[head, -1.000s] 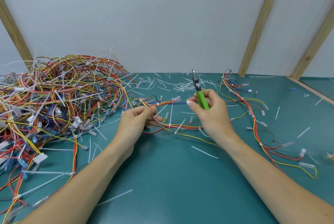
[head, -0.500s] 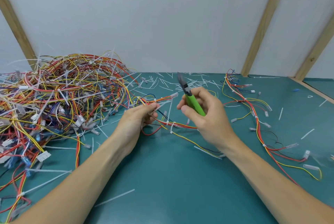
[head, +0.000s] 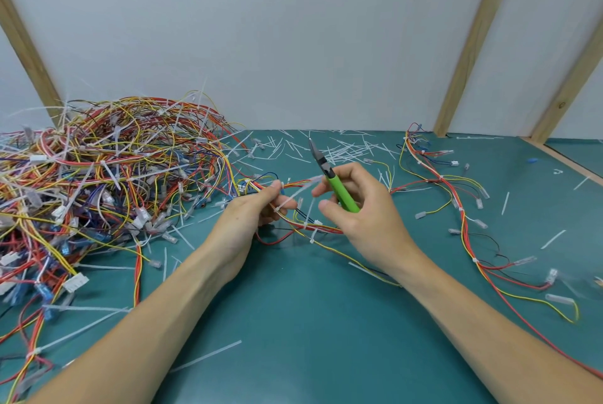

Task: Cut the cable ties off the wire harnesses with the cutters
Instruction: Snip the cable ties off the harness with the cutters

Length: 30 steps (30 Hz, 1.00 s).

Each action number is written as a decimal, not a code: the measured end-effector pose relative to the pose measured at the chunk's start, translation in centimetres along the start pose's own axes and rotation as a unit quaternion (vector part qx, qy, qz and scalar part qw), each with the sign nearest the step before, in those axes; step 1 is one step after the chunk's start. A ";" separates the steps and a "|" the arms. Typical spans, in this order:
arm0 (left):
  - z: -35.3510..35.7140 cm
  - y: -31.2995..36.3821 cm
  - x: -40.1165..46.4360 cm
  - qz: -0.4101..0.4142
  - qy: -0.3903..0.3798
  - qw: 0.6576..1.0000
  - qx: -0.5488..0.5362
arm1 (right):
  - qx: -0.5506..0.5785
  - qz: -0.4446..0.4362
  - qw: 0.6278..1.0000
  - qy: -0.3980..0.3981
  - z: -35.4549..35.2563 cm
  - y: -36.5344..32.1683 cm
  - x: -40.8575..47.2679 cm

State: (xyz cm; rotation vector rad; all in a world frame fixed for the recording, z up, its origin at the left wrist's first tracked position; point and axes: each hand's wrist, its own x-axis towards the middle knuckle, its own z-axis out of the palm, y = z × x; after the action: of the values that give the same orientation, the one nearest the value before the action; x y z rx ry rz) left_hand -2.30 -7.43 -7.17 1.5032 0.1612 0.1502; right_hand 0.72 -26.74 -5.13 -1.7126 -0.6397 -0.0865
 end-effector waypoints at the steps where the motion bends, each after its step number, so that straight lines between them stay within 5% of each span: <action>1: 0.0 0.1 -0.1 0.005 -0.001 1.000 -0.008 | 0.002 0.004 1.000 0.005 0.0 0.1 0.0; 11: -0.6 -0.4 -0.1 0.060 -0.040 0.997 -0.025 | -0.039 0.015 0.999 -0.027 0.0 0.3 -0.3; 19: -0.6 -0.7 0.2 0.090 0.075 0.993 -0.009 | -0.218 -0.028 0.975 0.003 -1.8 1.4 0.4; 30: -0.5 -0.6 0.0 0.107 0.091 0.990 0.017 | -0.286 -0.021 0.958 -0.007 -1.9 2.2 0.5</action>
State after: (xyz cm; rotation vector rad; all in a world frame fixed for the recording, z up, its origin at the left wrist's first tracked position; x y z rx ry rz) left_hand -2.39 -6.93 -7.76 1.5379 0.1482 0.4591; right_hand 2.66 -28.58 -6.37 -2.2574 -0.7034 -0.3149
